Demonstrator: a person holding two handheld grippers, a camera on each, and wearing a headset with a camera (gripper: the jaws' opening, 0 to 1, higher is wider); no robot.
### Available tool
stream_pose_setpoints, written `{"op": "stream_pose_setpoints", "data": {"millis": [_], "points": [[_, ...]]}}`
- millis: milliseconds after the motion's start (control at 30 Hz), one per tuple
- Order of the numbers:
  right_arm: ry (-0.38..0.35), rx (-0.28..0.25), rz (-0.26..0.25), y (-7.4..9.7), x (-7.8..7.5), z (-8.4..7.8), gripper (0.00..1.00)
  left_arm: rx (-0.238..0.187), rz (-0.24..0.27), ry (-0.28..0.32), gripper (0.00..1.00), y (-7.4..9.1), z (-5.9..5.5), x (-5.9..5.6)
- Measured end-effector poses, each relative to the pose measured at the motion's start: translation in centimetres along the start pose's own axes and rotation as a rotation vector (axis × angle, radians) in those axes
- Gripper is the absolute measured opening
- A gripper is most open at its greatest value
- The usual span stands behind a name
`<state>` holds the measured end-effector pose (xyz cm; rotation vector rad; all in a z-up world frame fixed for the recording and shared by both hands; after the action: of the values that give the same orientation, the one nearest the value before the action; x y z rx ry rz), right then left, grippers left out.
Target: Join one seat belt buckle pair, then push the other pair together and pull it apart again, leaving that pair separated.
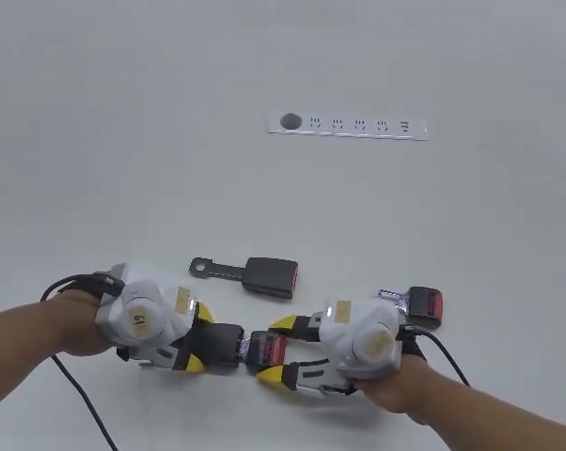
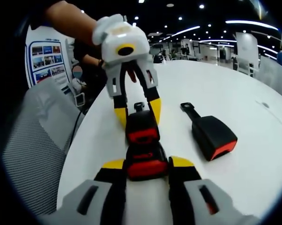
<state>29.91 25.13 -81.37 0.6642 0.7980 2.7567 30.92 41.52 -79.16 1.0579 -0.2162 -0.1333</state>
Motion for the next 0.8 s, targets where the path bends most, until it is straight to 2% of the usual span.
{"op": "stream_pose_setpoints", "data": {"millis": [800], "points": [[0.005,0.018,-0.012,-0.4,0.15,0.26,0.35,-0.01,-0.001,-0.007,0.33,0.06,-0.09,-0.07]]}}
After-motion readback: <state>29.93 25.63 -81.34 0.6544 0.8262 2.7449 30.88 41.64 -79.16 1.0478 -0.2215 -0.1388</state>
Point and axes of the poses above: the centre of the closed fingertips' face, and the gripper's own axes: y roughly backward along the fingers, x roughly to its left, z roughly out of its top, the point moved 8 cm from there along y, roughly backward along the fingers, and after that the axes turned 15 degrees about -y, right-handed, at the moved point
